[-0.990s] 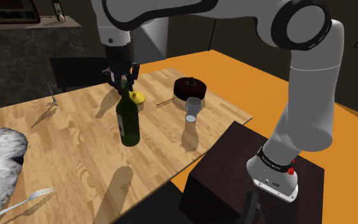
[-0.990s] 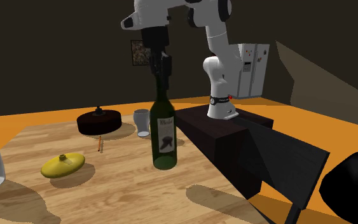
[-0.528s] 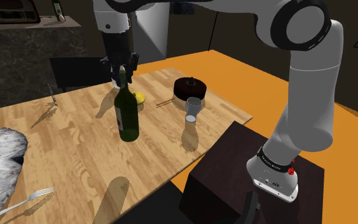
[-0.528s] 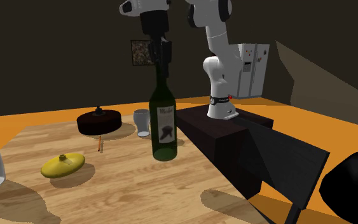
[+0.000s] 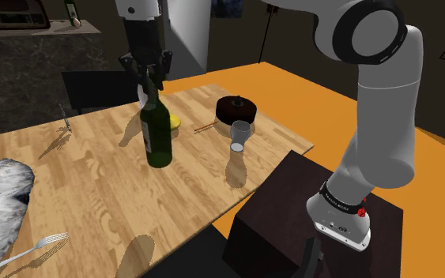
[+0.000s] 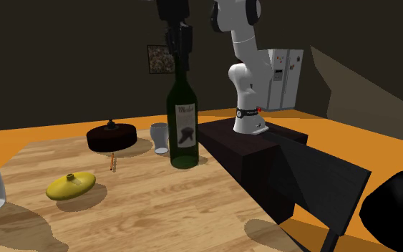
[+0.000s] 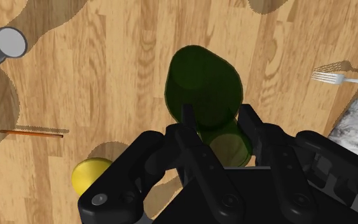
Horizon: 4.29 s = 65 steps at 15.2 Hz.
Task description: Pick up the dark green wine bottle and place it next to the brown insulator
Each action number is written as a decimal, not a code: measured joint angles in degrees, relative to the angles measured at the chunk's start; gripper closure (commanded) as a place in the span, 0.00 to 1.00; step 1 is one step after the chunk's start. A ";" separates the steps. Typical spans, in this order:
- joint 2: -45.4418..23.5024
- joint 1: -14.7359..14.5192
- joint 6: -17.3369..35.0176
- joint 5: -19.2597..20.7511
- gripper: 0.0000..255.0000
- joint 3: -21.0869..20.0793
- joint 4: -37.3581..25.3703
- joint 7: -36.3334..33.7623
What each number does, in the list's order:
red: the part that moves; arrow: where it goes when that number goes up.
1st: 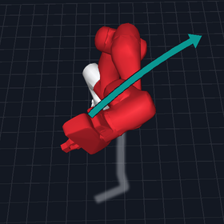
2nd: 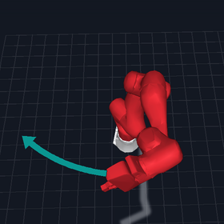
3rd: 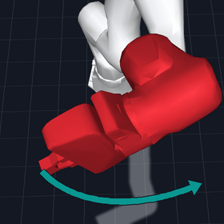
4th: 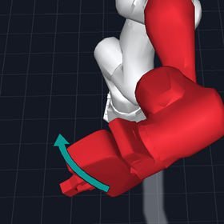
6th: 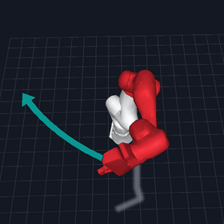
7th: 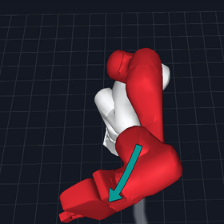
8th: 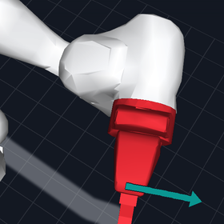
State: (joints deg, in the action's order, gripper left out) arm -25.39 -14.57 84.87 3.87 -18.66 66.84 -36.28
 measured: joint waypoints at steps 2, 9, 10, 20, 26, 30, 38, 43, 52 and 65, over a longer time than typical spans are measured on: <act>-0.74 -0.47 -1.87 0.21 1.00 -0.04 -2.61 -0.28; -4.08 -1.96 -9.49 1.14 1.00 0.06 -13.59 -0.49; -4.32 -2.10 -10.14 1.22 1.00 0.07 -14.49 -0.53; 9.76 9.20 -4.54 -2.36 1.00 2.64 5.25 10.85; 15.21 14.71 -2.85 -3.35 1.00 5.55 12.43 18.87; 17.92 17.93 -1.80 -3.58 1.00 7.73 16.18 24.19; 19.16 24.08 -1.58 -2.96 1.00 12.60 17.63 35.21; 18.28 27.70 -1.98 -2.37 1.00 15.49 16.25 41.77; 12.17 34.29 -3.45 -1.71 1.00 20.21 8.31 53.17; 10.21 37.22 2.79 -1.67 1.00 21.89 12.42 57.60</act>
State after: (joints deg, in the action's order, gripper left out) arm -15.18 22.65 87.66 2.20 3.23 79.26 21.32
